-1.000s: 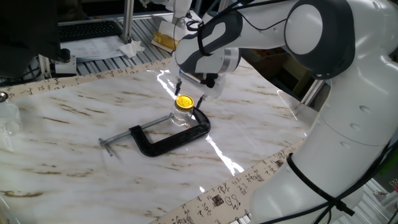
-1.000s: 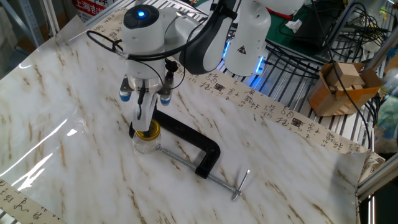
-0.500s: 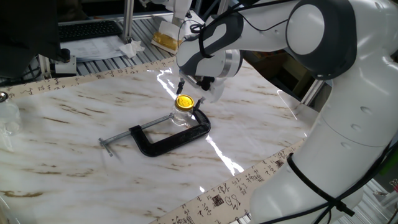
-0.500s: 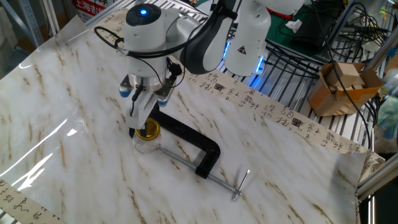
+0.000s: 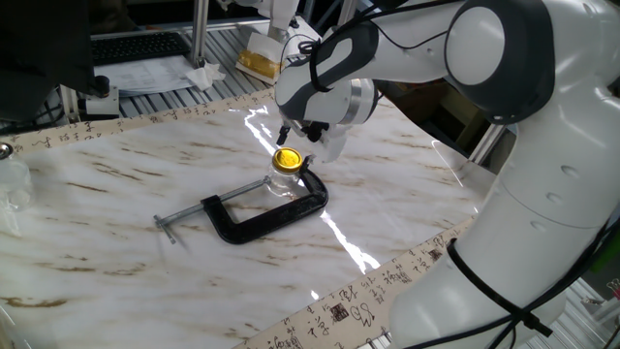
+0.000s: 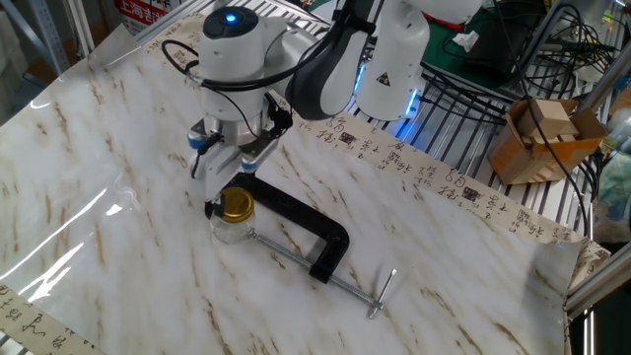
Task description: Unscrew the lid from the jar
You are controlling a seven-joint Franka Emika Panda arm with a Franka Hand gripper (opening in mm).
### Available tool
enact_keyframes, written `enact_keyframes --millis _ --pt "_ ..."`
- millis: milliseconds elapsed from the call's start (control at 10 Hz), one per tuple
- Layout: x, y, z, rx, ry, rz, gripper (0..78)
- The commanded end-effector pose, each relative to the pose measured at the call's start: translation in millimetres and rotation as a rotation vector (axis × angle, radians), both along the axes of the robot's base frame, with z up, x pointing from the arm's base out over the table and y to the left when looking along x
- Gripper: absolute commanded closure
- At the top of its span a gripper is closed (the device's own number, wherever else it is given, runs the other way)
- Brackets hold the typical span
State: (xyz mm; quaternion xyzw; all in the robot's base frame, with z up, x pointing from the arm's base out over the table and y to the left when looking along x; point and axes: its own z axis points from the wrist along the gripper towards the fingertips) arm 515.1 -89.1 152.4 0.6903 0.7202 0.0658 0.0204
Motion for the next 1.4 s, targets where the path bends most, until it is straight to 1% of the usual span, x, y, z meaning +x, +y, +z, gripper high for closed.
enact_keyframes --millis 100,1000,1300,1400 --pt "4.8 -1.1 -2.3 0.016 -0.015 -0.039 0.1" --pt "7.8 0.1 -7.1 0.008 -0.009 -0.011 0.1" --pt "8.1 0.3 -10.7 0.003 -0.009 0.002 0.1" --pt "8.1 0.4 -12.1 -0.006 -0.006 0.012 0.1"
